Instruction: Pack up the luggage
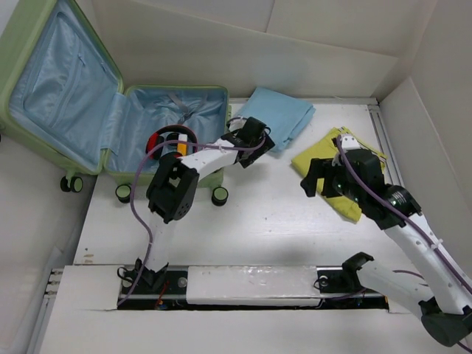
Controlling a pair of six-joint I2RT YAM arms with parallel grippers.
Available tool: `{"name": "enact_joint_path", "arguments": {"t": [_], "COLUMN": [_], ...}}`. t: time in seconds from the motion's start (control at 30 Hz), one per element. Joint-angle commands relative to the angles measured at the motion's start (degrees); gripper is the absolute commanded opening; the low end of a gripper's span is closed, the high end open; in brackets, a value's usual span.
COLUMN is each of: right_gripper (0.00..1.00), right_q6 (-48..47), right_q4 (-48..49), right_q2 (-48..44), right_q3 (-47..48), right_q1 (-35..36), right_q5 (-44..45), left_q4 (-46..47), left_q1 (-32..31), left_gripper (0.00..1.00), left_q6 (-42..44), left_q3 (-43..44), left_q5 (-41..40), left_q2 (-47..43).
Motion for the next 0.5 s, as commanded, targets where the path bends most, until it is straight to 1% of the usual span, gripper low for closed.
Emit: {"name": "enact_joint_path", "arguments": {"t": [0.0, 0.13, 0.17, 0.2, 0.33, 0.37, 0.4, 0.43, 0.47], "right_gripper": [0.91, 0.91, 0.91, 0.91, 0.91, 0.91, 0.91, 0.91, 0.91], "right_q6": [0.36, 0.36, 0.36, 0.36, -0.96, -1.75, -1.75, -3.15, -3.68], "right_q4": [-1.06, -1.06, -1.06, -1.06, -1.67, -1.68, -2.55, -3.08, -3.61], "right_q2": [-2.9, -4.66, -4.67, -5.36, -6.07, -6.77, -6.78, -6.78, -6.78], "right_q3": [-0.15, -2.78, -3.4, -3.4, -3.4, -3.4, -3.4, -3.4, -2.53], "right_q1": [-0.47, -0.47, -0.47, -0.47, 0.14, 0.75, 0.76, 0.76, 0.76], "right_q5": [-3.51, -7.99, -8.7, -9.4, -12.39, -12.92, -13.45, -13.45, -13.97], "left_q4": [-1.2, -1.9, -3.04, -3.05, -1.22, -1.2, -1.2, -1.73, -4.17], "left_q1": [0.7, 0.7, 0.7, 0.7, 0.7, 0.7, 0.7, 0.7, 0.7], "left_gripper": [0.85, 0.85, 0.85, 0.85, 0.85, 0.85, 0.85, 0.85, 0.85], "left_q6": [-12.56, -19.26, -22.59, -24.19, -29.11, -31.12, -31.14, -32.97, -33.95], "left_q3": [4.03, 8.76, 9.56, 10.26, 12.29, 14.03, 14.65, 15.36, 16.23], "left_q5": [-4.58, -4.67, -5.28, -5.28, -6.6, -7.21, -7.74, -7.75, -8.44], "left_q2": [0.68, 5.51, 7.52, 8.41, 11.93, 13.07, 13.6, 14.3, 15.01]}}
